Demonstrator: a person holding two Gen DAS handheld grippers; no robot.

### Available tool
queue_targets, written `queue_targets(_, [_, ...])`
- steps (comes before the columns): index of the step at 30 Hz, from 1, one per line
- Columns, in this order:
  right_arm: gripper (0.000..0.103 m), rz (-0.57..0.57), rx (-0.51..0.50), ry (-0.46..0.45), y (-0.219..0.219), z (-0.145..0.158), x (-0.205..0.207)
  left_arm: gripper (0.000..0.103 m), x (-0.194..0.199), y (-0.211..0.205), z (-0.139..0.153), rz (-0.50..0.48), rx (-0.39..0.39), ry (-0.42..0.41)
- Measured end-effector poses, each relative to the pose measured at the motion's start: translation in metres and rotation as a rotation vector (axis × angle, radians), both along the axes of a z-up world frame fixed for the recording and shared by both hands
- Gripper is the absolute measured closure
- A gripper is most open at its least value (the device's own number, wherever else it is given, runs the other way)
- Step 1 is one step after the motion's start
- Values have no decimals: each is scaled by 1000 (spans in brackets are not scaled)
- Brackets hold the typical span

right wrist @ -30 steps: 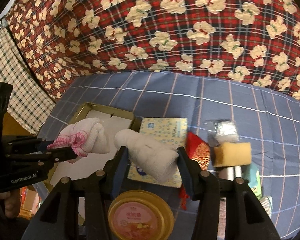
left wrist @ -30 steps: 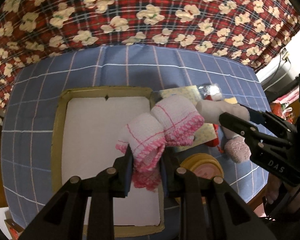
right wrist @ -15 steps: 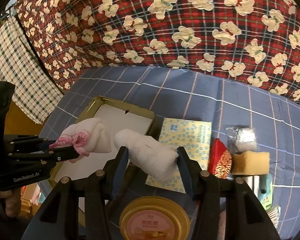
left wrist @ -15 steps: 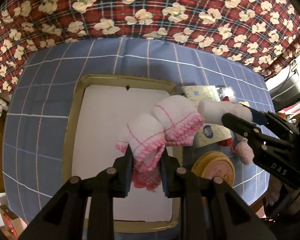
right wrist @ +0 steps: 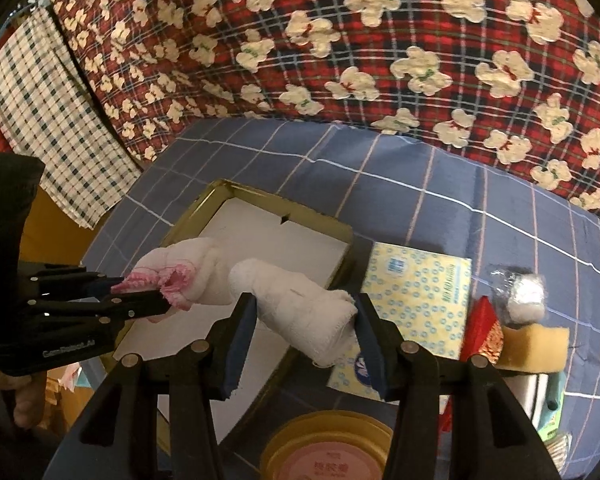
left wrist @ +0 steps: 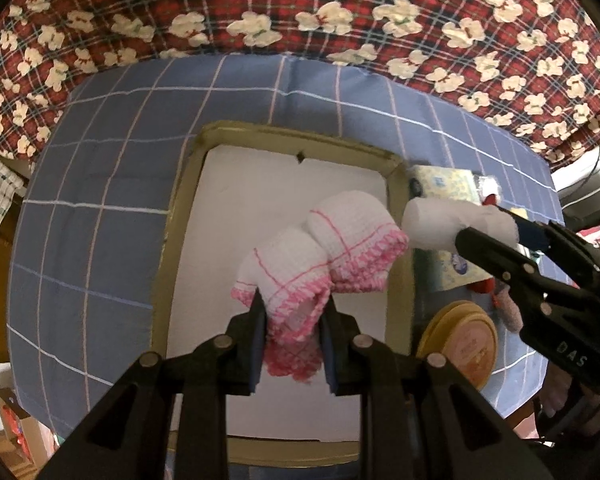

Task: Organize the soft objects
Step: 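Carry both towels over the gold-rimmed tray with both grippers, then lower both towels into the tray and open both grippers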

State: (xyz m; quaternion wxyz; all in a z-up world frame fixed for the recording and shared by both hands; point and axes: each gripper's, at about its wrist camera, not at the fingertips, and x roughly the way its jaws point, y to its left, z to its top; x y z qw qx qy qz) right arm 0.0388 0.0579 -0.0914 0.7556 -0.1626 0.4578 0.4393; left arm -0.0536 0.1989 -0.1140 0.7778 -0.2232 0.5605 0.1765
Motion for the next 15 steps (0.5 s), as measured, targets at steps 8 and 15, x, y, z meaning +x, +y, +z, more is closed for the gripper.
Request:
queue_targets(8, [51,64,-31,4,23,-15,-8,81,-8,18,-19,51,-7,55])
queue_targets(15, [51,103,-60,9,40,-28,-10,81,-11,27,-33,70,-2,90])
